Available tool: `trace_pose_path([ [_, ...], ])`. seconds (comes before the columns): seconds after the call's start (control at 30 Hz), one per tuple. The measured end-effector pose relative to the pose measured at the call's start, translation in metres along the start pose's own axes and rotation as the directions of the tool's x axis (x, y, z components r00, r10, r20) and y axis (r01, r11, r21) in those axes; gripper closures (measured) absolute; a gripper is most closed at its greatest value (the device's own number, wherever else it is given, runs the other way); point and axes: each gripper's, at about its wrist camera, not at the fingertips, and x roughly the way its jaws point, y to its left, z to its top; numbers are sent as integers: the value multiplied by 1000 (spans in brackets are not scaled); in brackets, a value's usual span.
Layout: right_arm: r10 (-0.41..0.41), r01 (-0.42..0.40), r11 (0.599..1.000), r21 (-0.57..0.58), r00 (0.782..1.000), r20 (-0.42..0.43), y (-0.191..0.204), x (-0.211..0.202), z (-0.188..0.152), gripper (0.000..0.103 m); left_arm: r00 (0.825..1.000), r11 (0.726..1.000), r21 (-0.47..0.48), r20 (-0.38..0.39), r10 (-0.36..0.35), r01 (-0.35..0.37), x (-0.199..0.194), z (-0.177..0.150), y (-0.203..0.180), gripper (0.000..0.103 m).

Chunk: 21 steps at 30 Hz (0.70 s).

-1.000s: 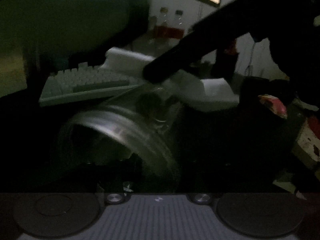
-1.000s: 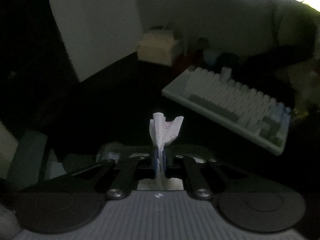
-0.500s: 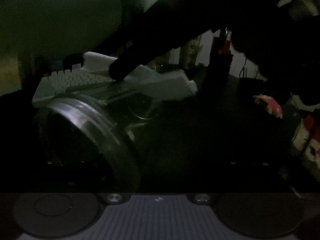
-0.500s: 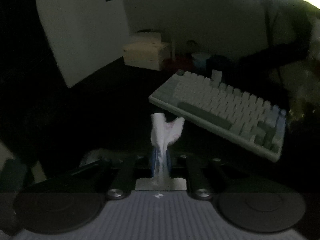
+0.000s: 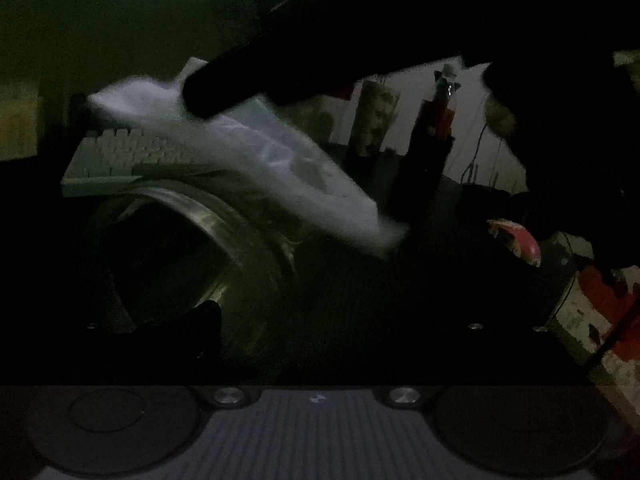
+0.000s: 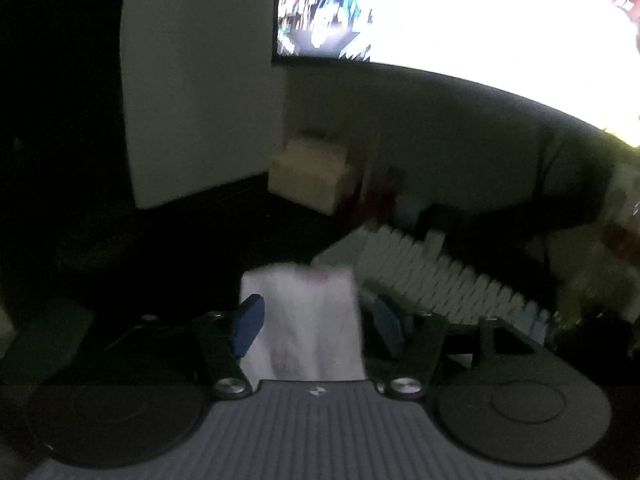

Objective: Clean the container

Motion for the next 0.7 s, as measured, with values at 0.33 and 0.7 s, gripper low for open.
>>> trace_pose_path([
  [0.33, 115, -96, 976, 195, 989, -89, -23, 25, -25, 83, 1000, 1000, 11, 4, 13, -13, 9, 7, -21, 0],
  [0.7, 74, -53, 982, 183, 991, -111, -23, 24, -23, 45, 1000, 1000, -12, 7, -13, 13, 8, 10, -19, 0],
])
